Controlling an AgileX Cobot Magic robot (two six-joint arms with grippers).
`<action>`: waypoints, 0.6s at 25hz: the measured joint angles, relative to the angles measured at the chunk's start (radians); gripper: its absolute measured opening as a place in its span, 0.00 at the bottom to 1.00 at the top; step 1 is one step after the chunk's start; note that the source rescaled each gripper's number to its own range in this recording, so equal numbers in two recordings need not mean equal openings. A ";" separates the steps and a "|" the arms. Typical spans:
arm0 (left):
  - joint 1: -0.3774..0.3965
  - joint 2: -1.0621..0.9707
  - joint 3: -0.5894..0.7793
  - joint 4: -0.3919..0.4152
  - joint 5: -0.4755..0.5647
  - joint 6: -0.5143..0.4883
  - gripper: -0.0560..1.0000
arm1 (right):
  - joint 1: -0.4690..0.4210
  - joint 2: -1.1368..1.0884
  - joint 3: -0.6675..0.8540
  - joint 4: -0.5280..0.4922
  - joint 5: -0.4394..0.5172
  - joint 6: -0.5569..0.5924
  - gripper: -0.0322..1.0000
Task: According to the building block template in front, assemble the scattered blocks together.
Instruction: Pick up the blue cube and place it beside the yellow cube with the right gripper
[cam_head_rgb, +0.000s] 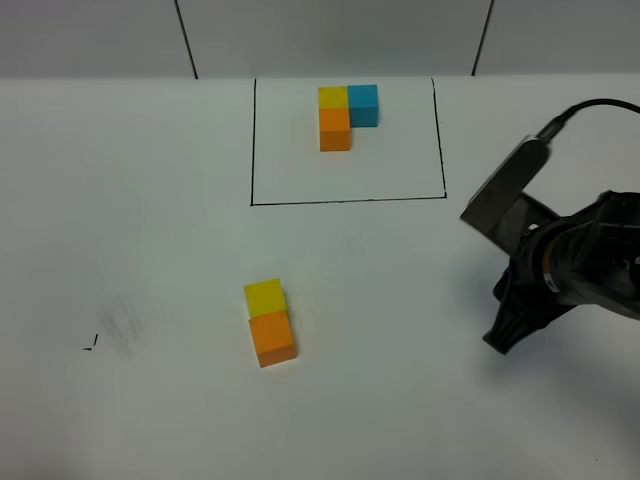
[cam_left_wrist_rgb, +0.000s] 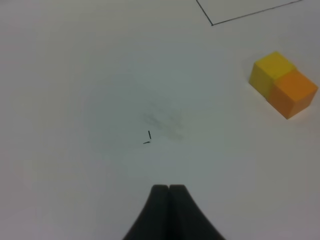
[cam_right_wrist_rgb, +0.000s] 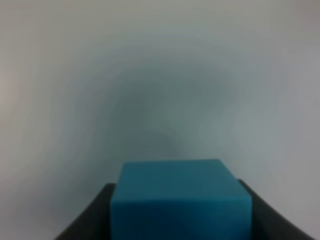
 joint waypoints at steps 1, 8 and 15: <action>0.000 0.000 0.000 0.000 0.000 0.000 0.05 | 0.010 0.000 0.000 0.002 0.002 -0.091 0.54; 0.000 0.000 0.000 0.000 0.000 0.000 0.05 | 0.040 0.000 0.000 0.142 0.010 -0.659 0.54; 0.000 0.000 0.000 0.000 0.000 0.000 0.05 | 0.040 0.000 0.000 0.212 0.016 -0.884 0.54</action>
